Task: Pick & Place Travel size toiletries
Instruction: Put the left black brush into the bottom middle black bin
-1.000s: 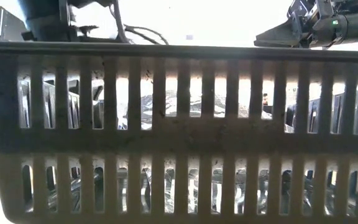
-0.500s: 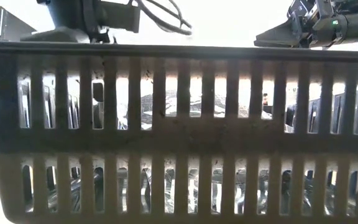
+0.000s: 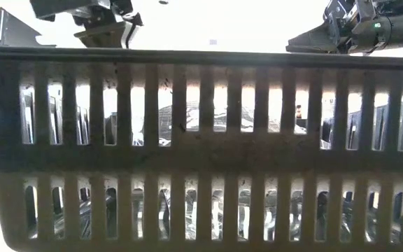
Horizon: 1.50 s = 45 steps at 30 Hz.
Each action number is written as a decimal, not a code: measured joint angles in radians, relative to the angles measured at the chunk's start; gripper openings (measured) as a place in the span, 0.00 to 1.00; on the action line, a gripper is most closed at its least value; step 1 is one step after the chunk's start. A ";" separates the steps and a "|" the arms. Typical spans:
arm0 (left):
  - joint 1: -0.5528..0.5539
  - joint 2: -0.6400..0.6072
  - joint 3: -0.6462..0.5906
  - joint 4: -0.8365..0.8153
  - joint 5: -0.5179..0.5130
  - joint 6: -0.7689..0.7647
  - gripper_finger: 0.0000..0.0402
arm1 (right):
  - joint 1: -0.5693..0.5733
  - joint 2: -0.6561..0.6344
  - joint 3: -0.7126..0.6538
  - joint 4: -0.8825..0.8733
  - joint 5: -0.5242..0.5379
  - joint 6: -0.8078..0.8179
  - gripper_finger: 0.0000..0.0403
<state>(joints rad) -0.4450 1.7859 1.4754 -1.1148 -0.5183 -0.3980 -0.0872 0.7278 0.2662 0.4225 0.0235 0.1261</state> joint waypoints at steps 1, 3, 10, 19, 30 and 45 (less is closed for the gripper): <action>0.000 0.000 0.000 -0.004 0.012 -0.011 0.00 | 0.000 0.000 0.000 0.000 0.000 0.000 0.20; 0.000 0.000 0.000 -0.008 0.016 -0.051 0.00 | 0.000 0.000 0.000 0.000 0.000 0.000 0.20; 0.000 0.000 0.000 -0.010 0.020 -0.154 0.00 | 0.000 0.000 0.000 0.000 0.000 0.000 0.20; 0.000 0.020 0.001 -0.004 0.042 -0.269 0.02 | 0.000 0.000 0.000 0.000 0.000 0.000 0.20; 0.043 0.094 0.001 -0.013 0.070 -0.443 0.33 | 0.000 0.000 0.000 0.000 0.000 0.000 0.20; 0.053 0.117 -0.161 0.091 0.167 -0.463 0.40 | 0.000 0.000 0.000 -0.001 -0.004 0.001 0.20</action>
<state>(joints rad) -0.3923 1.9034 1.3141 -1.0241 -0.3510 -0.8614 -0.0868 0.7277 0.2661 0.4216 0.0193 0.1267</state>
